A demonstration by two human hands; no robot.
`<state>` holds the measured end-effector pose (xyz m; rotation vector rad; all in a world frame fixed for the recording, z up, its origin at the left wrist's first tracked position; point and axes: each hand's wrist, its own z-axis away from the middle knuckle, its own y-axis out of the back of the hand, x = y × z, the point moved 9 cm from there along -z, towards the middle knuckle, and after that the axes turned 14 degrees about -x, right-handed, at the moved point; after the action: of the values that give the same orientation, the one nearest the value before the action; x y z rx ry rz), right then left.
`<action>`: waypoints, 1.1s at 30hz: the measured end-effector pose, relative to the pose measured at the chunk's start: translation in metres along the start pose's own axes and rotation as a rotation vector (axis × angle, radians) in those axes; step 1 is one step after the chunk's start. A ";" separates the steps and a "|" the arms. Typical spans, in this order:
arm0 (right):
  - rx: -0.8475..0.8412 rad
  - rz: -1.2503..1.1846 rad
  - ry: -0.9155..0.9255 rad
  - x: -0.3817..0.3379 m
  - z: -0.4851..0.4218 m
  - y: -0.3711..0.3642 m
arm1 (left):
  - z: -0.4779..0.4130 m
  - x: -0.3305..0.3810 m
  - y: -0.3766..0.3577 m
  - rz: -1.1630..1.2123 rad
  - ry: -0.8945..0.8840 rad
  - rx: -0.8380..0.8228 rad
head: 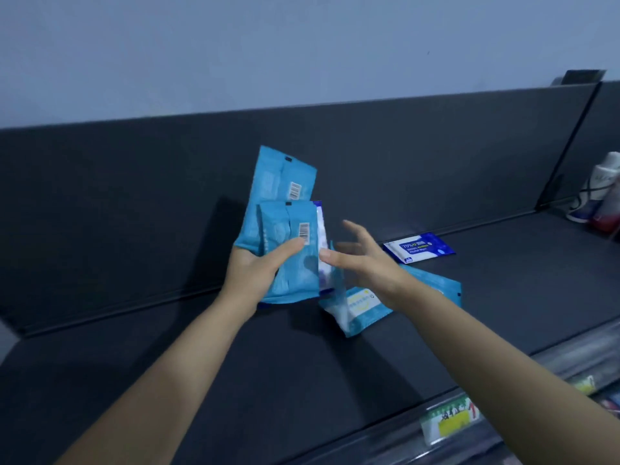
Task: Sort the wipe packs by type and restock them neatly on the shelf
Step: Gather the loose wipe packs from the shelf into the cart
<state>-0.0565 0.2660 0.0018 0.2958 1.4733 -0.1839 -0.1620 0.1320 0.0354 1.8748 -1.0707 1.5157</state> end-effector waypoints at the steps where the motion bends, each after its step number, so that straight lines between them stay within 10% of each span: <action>1: -0.069 -0.086 0.006 0.000 -0.002 -0.010 | -0.001 -0.004 -0.008 0.104 0.050 -0.020; 9: 0.003 -0.272 -0.083 0.035 0.003 -0.011 | 0.000 -0.058 -0.016 0.171 0.313 0.010; 25: 0.081 -0.602 -0.008 0.072 0.028 0.005 | -0.023 -0.061 -0.040 0.115 0.201 -0.104; 33: 0.455 -0.605 0.111 0.073 0.139 0.087 | -0.029 -0.058 -0.193 -0.088 0.226 -0.536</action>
<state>0.1084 0.3100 -0.0538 0.2170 1.5875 -1.0112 -0.0250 0.2790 0.0050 1.3317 -1.1320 1.2028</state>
